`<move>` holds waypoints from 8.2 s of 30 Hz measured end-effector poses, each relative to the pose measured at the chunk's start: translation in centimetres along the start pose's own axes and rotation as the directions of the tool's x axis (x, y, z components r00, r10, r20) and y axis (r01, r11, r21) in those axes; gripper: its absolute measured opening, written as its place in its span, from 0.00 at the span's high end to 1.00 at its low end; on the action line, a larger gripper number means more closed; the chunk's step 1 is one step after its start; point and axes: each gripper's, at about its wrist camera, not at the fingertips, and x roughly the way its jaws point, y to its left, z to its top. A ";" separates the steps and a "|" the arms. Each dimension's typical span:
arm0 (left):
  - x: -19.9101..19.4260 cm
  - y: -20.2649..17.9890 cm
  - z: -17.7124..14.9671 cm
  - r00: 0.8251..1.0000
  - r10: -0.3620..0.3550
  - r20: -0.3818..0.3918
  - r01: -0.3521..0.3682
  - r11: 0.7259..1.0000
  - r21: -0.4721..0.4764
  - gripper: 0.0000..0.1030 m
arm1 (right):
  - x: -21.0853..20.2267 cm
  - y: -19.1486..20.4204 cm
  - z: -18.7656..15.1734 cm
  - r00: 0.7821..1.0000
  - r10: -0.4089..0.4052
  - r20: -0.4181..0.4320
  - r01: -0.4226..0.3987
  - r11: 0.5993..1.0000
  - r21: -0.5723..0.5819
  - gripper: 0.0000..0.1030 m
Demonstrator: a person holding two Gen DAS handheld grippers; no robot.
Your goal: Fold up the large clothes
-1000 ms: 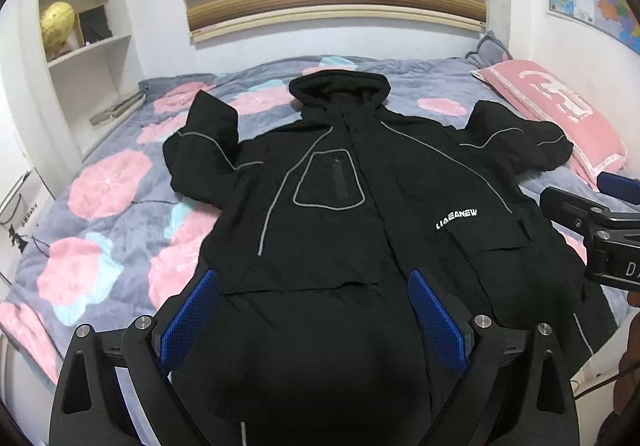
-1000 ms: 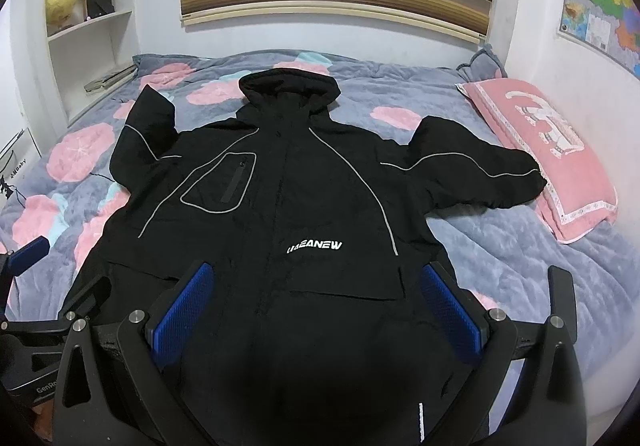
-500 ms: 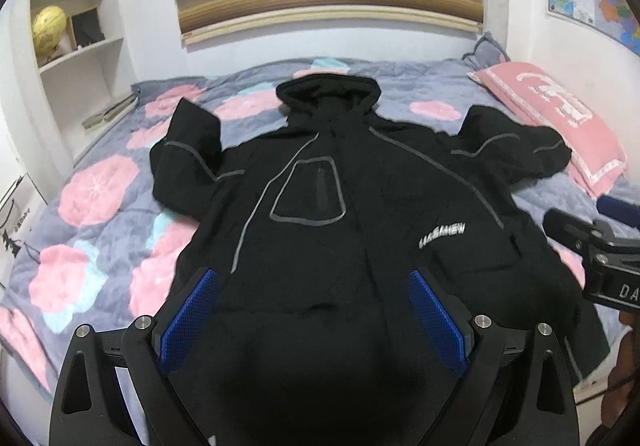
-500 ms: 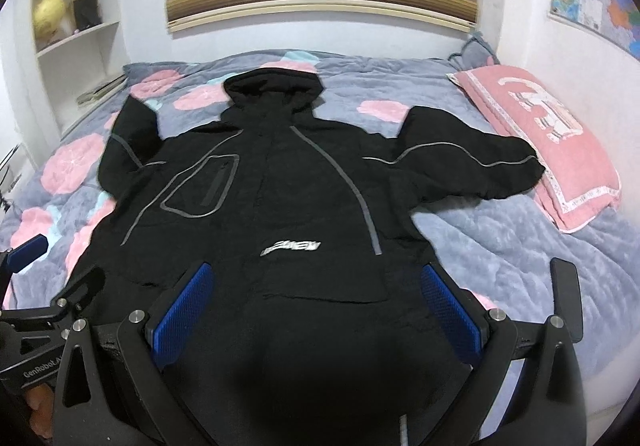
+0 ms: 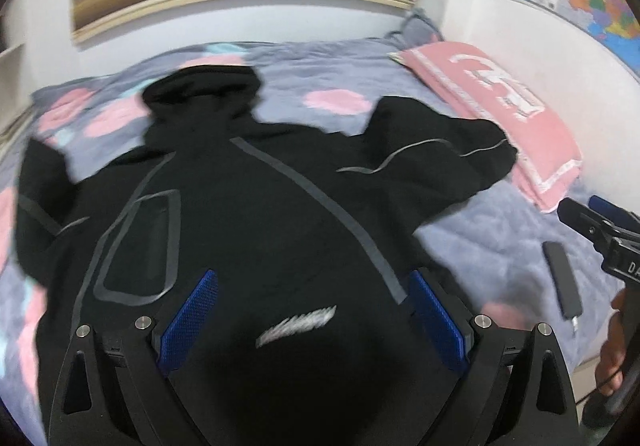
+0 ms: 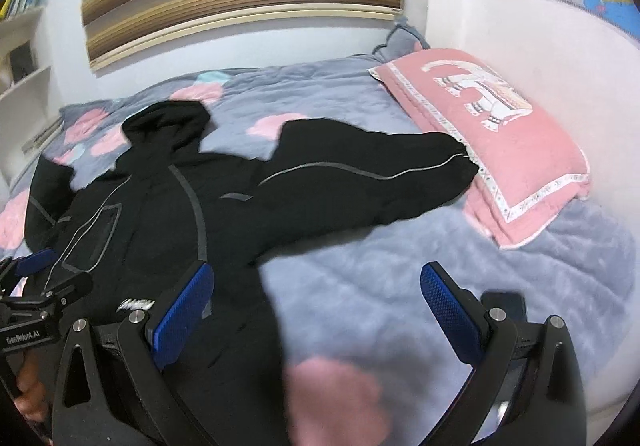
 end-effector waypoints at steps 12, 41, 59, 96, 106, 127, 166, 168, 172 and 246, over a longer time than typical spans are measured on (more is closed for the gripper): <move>13.7 -5.6 7.0 1.000 0.000 0.003 0.000 0.996 0.087 0.07 | 15.6 -21.3 8.4 0.993 -0.071 -0.098 0.095 0.960 0.264 0.17; 24.4 -6.0 8.1 0.986 0.013 -0.165 -0.011 1.000 0.019 0.07 | 18.4 -26.7 9.1 0.955 -0.279 -0.096 0.293 0.936 0.193 0.88; 8.7 2.8 8.7 0.997 -0.024 0.073 0.023 1.000 0.013 0.07 | 11.1 -13.5 13.1 0.999 -0.045 -0.016 0.046 0.998 0.054 0.89; 4.9 22.4 2.4 0.986 -0.166 -0.011 0.161 0.967 -0.197 0.07 | 15.2 22.0 2.7 0.857 0.426 -0.289 -0.477 0.869 -0.134 0.43; 14.5 17.5 4.1 0.924 -0.358 -0.135 0.300 0.896 -0.326 0.07 | 12.0 13.2 2.1 0.908 0.359 -0.216 -0.385 0.918 -0.095 0.43; 5.3 26.0 4.9 0.994 -0.109 0.001 0.105 0.954 -0.280 0.82 | 16.3 13.7 4.1 0.951 0.231 -0.204 -0.239 0.971 -0.013 0.26; 4.0 29.7 -2.4 0.937 -0.348 -0.030 0.328 0.906 -0.268 0.46 | 21.3 27.0 -4.1 0.958 0.208 -0.198 -0.254 0.936 -0.245 0.44; 0.5 30.7 -2.1 0.955 -0.296 -0.008 0.288 0.935 -0.206 0.42 | 20.8 27.0 -4.3 0.959 0.209 -0.192 -0.253 0.936 -0.246 0.44; -3.2 35.9 -1.0 0.982 -0.182 0.042 0.187 0.954 -0.235 0.34 | 22.1 27.1 -4.2 0.961 0.210 -0.179 -0.251 0.936 -0.247 0.43; -13.5 54.0 -9.2 0.887 0.302 0.350 -0.044 0.810 -0.585 0.86 | 11.7 49.1 -5.2 0.858 0.447 -0.252 -0.511 0.788 -0.342 0.54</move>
